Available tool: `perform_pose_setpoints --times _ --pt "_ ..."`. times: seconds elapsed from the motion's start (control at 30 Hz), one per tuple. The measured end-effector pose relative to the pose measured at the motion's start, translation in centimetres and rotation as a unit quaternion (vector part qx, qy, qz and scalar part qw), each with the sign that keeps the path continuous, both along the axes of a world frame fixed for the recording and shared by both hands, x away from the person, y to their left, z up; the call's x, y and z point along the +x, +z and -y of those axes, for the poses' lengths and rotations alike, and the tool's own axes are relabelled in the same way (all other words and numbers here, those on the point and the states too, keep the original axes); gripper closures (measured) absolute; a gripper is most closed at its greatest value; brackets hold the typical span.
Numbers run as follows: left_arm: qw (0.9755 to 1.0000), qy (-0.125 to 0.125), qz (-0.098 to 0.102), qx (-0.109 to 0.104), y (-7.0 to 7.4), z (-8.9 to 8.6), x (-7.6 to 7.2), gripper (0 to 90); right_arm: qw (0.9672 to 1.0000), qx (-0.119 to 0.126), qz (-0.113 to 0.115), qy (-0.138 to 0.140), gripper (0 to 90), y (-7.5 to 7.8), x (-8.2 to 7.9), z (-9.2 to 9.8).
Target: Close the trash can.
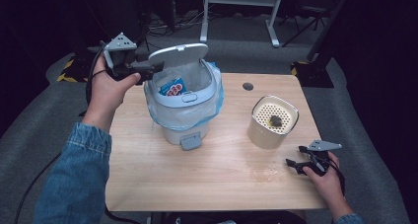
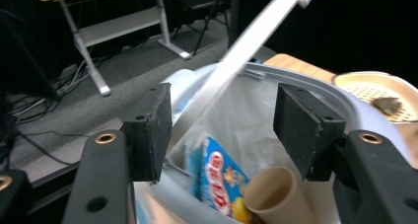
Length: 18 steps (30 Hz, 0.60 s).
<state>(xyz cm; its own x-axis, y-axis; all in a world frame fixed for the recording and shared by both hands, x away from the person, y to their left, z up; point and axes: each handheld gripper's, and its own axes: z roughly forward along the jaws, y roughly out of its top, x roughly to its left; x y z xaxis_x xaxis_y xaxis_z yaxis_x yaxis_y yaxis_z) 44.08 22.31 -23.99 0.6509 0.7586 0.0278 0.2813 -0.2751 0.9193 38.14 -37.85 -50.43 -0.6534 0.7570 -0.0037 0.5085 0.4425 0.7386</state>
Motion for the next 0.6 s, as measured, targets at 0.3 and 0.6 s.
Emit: perform_pose_setpoints --times 0.3,0.6 --pt "0.9943 -0.093 -0.052 -0.014 -1.3 1.8 -2.2 42.5 1.0000 0.000 0.000 0.000 15.3 0.0 0.0 0.0" --pt "0.9933 -0.076 -0.088 0.003 -2.4 4.4 -0.9 50.5 1.0000 0.000 0.000 0.000 15.3 0.0 0.0 0.0"
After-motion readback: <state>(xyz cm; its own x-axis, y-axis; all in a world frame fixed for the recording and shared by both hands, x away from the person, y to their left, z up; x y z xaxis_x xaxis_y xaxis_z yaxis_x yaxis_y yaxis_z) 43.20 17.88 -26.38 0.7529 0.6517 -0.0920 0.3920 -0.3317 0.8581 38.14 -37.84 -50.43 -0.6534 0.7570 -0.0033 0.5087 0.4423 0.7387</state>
